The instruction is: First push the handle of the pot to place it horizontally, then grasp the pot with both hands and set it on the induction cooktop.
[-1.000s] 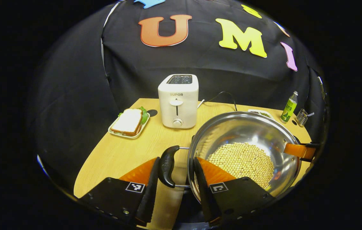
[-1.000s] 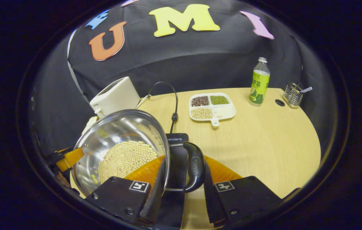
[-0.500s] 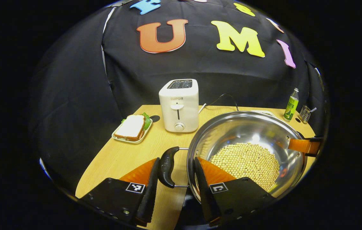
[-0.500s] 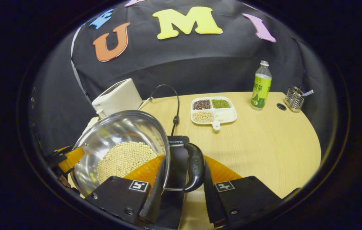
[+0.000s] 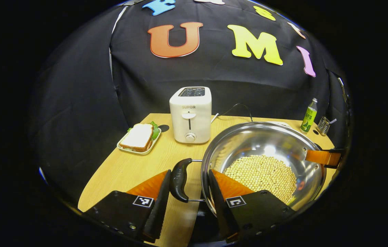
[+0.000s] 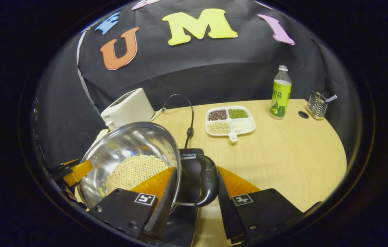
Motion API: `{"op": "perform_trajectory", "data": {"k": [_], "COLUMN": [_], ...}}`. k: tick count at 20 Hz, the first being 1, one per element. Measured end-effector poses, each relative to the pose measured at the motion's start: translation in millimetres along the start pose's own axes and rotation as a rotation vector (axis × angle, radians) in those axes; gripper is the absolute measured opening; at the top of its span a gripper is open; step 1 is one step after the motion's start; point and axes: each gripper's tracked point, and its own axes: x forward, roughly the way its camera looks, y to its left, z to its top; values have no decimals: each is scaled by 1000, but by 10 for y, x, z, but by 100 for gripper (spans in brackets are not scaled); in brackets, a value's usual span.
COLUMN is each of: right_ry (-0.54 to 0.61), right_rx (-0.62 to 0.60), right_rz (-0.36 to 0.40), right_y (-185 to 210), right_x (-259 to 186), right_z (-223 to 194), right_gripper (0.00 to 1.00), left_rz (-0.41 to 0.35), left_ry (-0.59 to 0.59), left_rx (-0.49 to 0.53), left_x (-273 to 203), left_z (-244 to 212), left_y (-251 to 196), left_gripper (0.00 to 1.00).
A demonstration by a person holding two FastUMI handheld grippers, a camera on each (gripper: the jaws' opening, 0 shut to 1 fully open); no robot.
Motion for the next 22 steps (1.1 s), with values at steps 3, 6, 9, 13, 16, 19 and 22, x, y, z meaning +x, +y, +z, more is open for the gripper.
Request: {"op": "perform_trajectory", "data": {"k": [3, 6, 9, 13, 16, 19, 22], "right_ry": [-94, -186, -276, -349, -408, -485, -545], "right_rx": [10, 14, 12, -37, -55, -31, -39], "right_rz": [17, 14, 21, 24, -14, -67, -77], "right_y": [-49, -157, -260, -387, -562, -768, -873], "right_x": [-197, -521, -861, -1363, -1823, -2287, -2708], "right_z": [178, 345, 468, 464, 441, 448, 458], "right_gripper": [69, 78, 96, 96, 98, 98, 96], "left_rz": [18, 40, 34, 46, 37, 21, 21], "left_ry": [-67, -119, -205, -267, -310, -378, -430], "left_rx": [-21, -23, -33, -14, -14, 7, 38], "left_x": [-34, -212, -476, -774, -1098, -1536, -1932], "left_z": [178, 305, 502, 565, 597, 674, 712], "left_y": [97, 158, 122, 78, -114, -352, -578], "left_gripper": [67, 81, 95, 96, 96, 96, 95]}}
